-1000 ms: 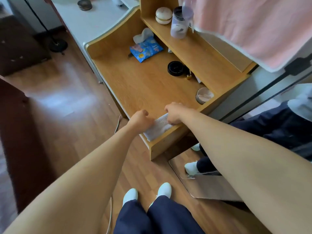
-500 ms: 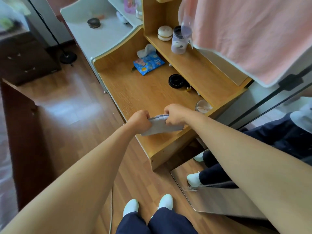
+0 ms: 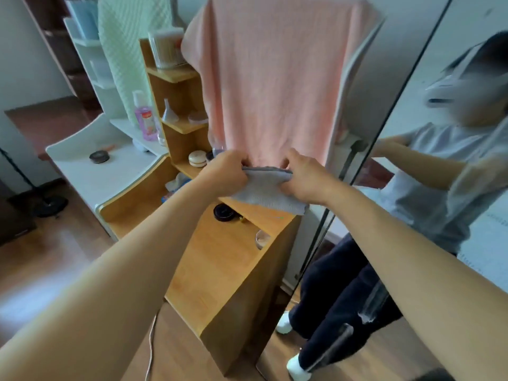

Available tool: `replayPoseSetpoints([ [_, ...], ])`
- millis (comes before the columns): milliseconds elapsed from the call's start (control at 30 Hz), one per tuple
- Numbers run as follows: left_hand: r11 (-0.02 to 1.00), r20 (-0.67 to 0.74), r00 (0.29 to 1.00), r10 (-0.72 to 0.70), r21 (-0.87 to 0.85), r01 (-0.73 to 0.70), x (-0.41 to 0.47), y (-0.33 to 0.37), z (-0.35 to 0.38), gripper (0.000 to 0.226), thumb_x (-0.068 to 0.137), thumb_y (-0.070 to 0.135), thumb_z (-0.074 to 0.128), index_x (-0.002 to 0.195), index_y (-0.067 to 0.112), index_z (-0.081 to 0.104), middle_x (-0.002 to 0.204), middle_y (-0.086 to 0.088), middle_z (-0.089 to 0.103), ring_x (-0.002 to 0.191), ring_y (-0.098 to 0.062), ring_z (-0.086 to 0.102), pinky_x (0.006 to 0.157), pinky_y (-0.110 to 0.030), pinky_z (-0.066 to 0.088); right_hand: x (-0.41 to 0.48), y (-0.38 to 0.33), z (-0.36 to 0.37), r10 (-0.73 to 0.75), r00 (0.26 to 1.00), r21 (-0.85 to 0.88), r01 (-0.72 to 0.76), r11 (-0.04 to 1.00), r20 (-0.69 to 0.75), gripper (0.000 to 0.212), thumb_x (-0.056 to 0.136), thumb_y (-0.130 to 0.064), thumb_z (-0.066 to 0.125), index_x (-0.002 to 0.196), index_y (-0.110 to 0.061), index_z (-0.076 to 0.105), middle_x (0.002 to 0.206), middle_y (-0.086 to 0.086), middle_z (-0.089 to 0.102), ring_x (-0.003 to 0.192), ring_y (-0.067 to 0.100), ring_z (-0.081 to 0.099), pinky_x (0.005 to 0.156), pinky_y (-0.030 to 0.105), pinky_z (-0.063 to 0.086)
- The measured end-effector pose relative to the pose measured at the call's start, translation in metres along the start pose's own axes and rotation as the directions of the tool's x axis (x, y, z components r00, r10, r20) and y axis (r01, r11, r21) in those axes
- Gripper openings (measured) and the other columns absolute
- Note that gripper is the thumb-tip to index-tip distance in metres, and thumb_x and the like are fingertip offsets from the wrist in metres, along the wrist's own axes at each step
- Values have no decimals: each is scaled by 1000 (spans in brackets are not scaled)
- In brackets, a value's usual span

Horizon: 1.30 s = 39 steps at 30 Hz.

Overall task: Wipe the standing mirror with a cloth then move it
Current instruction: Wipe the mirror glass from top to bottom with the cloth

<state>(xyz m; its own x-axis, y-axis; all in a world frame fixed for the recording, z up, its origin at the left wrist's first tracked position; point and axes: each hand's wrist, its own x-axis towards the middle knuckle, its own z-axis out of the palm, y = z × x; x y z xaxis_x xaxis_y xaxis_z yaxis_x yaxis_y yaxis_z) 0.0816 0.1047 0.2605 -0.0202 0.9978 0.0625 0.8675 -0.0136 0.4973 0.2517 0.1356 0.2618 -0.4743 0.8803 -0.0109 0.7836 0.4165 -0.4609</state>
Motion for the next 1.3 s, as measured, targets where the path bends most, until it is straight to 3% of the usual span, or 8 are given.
replayPoseSetpoints([
  [100,988,-43,988,146,-42,-148,17,54,-12,29,81,-3,43,97,11,63,84,-4,54,77,-22,49,52,-24,35,-28,12,-51,13,988,-26,-18,999,-153,43,87,-15,56,129,-20,47,112,7,59,94,25,57,70,28,41],
  [367,831,-154,863,481,-233,-505,43,186,-27,27,76,-5,44,88,9,63,81,-4,53,78,-22,47,58,-23,31,-114,31,-154,192,849,-114,-281,953,-492,6,81,-12,57,81,-17,61,77,0,55,78,23,52,57,9,35],
  [433,778,-161,824,543,-271,-566,44,210,-30,27,76,-5,43,85,12,63,75,-1,54,73,-20,49,49,-15,36,-130,33,-168,245,802,-73,-336,939,-544,11,79,-11,57,73,-20,56,77,3,56,75,25,54,63,29,42],
  [600,649,-173,727,664,-351,-675,42,258,-36,32,77,-3,43,92,16,64,85,-1,61,78,-19,52,53,-18,37,-165,33,-197,303,661,-62,-469,881,-686,14,78,-5,54,67,-12,48,63,2,45,65,22,42,52,31,28],
  [800,529,-222,672,707,-465,-710,47,286,-31,27,81,1,45,103,11,59,91,0,59,86,-18,52,63,-23,37,-181,36,-210,317,524,-117,-637,762,-791,25,80,-3,53,103,-11,58,99,9,59,92,29,53,78,38,45],
  [933,504,-214,663,717,-498,-706,53,298,-26,23,81,4,47,96,16,60,81,5,58,86,-19,55,70,-26,41,-174,30,-202,158,406,-203,-713,671,-900,30,83,-9,57,112,-13,56,114,7,55,106,30,48,89,44,39],
  [1133,469,-189,661,726,-567,-677,58,312,-18,23,81,1,45,91,17,58,93,-7,66,91,-20,59,71,-27,48,-149,43,-180,10,460,-323,-638,699,-888,52,71,-40,75,109,-9,59,110,8,55,98,30,52,78,42,45],
  [1300,437,-215,673,708,-615,-656,60,329,-21,21,85,2,45,96,15,57,83,5,64,95,-16,57,77,-23,44,-136,57,-181,-45,373,-308,-687,658,-927,71,53,-51,74,109,-11,58,114,6,51,98,22,43,82,34,43],
])
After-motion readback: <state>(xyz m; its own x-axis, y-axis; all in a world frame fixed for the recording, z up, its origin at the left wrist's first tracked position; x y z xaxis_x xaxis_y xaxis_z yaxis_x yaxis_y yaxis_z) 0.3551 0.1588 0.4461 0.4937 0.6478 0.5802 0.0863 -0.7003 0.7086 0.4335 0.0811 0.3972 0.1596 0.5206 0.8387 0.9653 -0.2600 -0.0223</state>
